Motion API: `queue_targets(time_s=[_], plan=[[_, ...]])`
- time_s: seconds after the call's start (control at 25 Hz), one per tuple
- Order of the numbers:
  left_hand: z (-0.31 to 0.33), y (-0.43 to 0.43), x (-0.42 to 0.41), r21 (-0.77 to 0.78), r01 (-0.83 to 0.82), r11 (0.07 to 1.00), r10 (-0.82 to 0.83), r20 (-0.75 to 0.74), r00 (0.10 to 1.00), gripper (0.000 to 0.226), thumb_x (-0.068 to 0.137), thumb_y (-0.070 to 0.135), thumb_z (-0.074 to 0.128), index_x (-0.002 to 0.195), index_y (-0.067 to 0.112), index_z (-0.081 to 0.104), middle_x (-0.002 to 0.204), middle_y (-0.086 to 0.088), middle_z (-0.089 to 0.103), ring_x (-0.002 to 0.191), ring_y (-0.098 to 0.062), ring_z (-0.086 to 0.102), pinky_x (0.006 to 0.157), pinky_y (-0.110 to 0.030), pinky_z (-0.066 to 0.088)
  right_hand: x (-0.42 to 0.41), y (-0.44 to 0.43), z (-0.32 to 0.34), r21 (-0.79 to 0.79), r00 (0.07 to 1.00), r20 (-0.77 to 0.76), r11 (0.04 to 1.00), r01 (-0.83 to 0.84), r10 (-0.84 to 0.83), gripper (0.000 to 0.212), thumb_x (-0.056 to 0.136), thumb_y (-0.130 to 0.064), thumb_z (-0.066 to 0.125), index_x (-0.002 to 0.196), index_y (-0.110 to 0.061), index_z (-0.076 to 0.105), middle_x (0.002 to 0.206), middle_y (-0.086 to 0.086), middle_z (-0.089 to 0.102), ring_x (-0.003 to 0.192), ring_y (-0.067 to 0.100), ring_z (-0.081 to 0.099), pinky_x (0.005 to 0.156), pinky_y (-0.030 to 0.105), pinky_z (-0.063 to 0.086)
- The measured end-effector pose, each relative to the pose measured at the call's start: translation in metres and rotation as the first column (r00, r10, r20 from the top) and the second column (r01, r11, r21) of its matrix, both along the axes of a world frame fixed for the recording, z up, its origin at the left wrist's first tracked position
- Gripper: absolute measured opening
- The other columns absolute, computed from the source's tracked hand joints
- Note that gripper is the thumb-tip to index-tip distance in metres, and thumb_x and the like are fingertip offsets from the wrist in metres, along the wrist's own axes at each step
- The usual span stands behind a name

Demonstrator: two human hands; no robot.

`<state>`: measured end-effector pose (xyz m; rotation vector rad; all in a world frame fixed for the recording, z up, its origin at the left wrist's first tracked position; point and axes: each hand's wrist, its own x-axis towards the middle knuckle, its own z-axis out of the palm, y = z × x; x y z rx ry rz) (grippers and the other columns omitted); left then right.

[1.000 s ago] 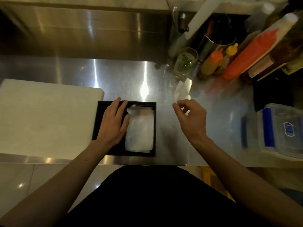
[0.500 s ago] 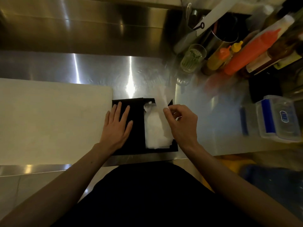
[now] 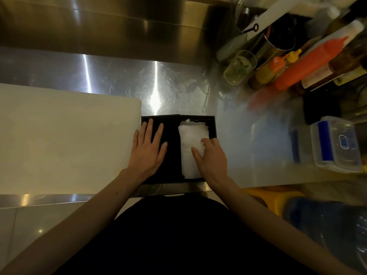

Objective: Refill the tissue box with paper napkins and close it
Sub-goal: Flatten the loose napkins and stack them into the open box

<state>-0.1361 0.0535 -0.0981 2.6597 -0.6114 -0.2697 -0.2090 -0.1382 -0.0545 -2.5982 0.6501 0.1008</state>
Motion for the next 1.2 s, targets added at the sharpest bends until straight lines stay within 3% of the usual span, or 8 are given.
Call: queue_targets(time_s=[0.16, 0.24, 0.4, 0.56, 0.8, 0.92, 1.08, 1.2], plan=[[0.001, -0.003, -0.001, -0.011, -0.015, 1.000, 0.015, -0.009, 1.000, 0.064, 0.099, 0.047, 0.017, 0.155, 0.018, 0.019, 0.162, -0.017, 0.011, 0.150, -0.033, 0.007, 0.119, -0.048, 0.006, -0.002, 0.003, -0.002, -0.159, 0.988, 0.009, 0.976, -0.151, 0.154, 0.048, 0.092, -0.037, 0.058, 0.132, -0.012, 0.047, 0.124, 0.012, 0.051, 0.106, 0.025, 0.053, 0.074, 0.036, 0.053], [0.002, -0.004, -0.002, -0.013, -0.023, 1.000, 0.023, -0.010, 1.000, 0.064, 0.098, 0.046, 0.018, 0.155, 0.017, 0.020, 0.162, -0.018, 0.012, 0.150, -0.034, 0.008, 0.119, -0.049, 0.007, -0.002, 0.004, -0.005, -0.215, 0.952, 0.055, 0.935, -0.284, 0.301, 0.046, 0.093, -0.030, 0.058, 0.134, -0.011, 0.047, 0.130, 0.014, 0.053, 0.112, 0.027, 0.054, 0.083, 0.039, 0.053], [0.004, -0.005, -0.003, -0.005, -0.019, 1.000, 0.019, -0.015, 1.000, 0.065, 0.098, 0.046, 0.017, 0.155, 0.016, 0.021, 0.162, -0.019, 0.013, 0.150, -0.035, 0.009, 0.119, -0.050, 0.008, 0.008, 0.000, -0.017, -0.119, 0.867, -0.085, 0.859, -0.498, 0.491, 0.055, 0.100, -0.027, 0.044, 0.149, -0.008, 0.026, 0.155, 0.019, 0.028, 0.143, 0.030, 0.028, 0.115, 0.042, 0.031], [0.006, -0.003, -0.002, -0.003, -0.003, 1.000, 0.003, -0.017, 1.000, 0.065, 0.098, 0.047, 0.016, 0.155, 0.016, 0.020, 0.162, -0.019, 0.012, 0.150, -0.035, 0.009, 0.119, -0.050, 0.009, 0.007, -0.003, -0.032, -0.082, 0.803, -0.297, 0.824, -0.560, 0.516, 0.068, 0.102, -0.041, 0.033, 0.154, -0.014, -0.002, 0.160, 0.022, 0.001, 0.148, 0.036, 0.005, 0.119, 0.047, 0.018], [0.009, -0.003, -0.002, 0.008, 0.002, 1.000, -0.002, -0.036, 0.999, 0.067, 0.096, 0.048, 0.013, 0.156, 0.017, 0.018, 0.162, -0.018, 0.010, 0.150, -0.034, 0.006, 0.120, -0.049, 0.007, 0.012, 0.000, -0.037, -0.058, 0.724, -0.478, 0.804, -0.592, 0.498, 0.073, 0.099, -0.053, 0.027, 0.151, -0.025, -0.015, 0.159, 0.024, -0.015, 0.146, 0.041, -0.012, 0.117, 0.054, 0.004], [0.009, -0.003, -0.001, 0.014, 0.003, 1.000, -0.003, -0.043, 0.999, 0.065, 0.098, 0.046, 0.017, 0.156, 0.017, 0.018, 0.162, -0.018, 0.009, 0.150, -0.034, 0.005, 0.120, -0.049, 0.006, 0.015, 0.008, -0.029, -0.076, 0.828, -0.351, 0.867, -0.492, 0.438, 0.070, 0.098, -0.043, 0.038, 0.154, -0.021, 0.001, 0.159, 0.023, 0.007, 0.145, 0.044, 0.013, 0.115, 0.053, 0.019], [0.009, -0.002, 0.000, 0.024, 0.009, 1.000, -0.008, -0.046, 0.999, 0.058, 0.103, 0.038, 0.029, 0.156, 0.017, 0.016, 0.162, -0.019, 0.008, 0.150, -0.034, 0.004, 0.120, -0.049, 0.004, 0.028, 0.001, -0.013, -0.003, 0.978, -0.042, 0.979, -0.206, 0.206, 0.047, 0.099, -0.011, 0.039, 0.144, -0.006, 0.032, 0.139, 0.022, 0.043, 0.119, 0.035, 0.047, 0.095, 0.042, 0.045], [0.009, -0.002, 0.000, 0.029, 0.013, 0.999, -0.011, -0.049, 0.999, 0.058, 0.104, 0.036, 0.033, 0.156, 0.017, 0.016, 0.163, -0.018, 0.007, 0.150, -0.034, 0.004, 0.120, -0.049, 0.004, 0.044, -0.012, -0.008, -0.013, 0.976, -0.115, 0.982, -0.190, 0.187, 0.036, 0.096, -0.001, 0.039, 0.132, 0.002, 0.043, 0.128, 0.023, 0.050, 0.107, 0.034, 0.054, 0.086, 0.037, 0.044]])
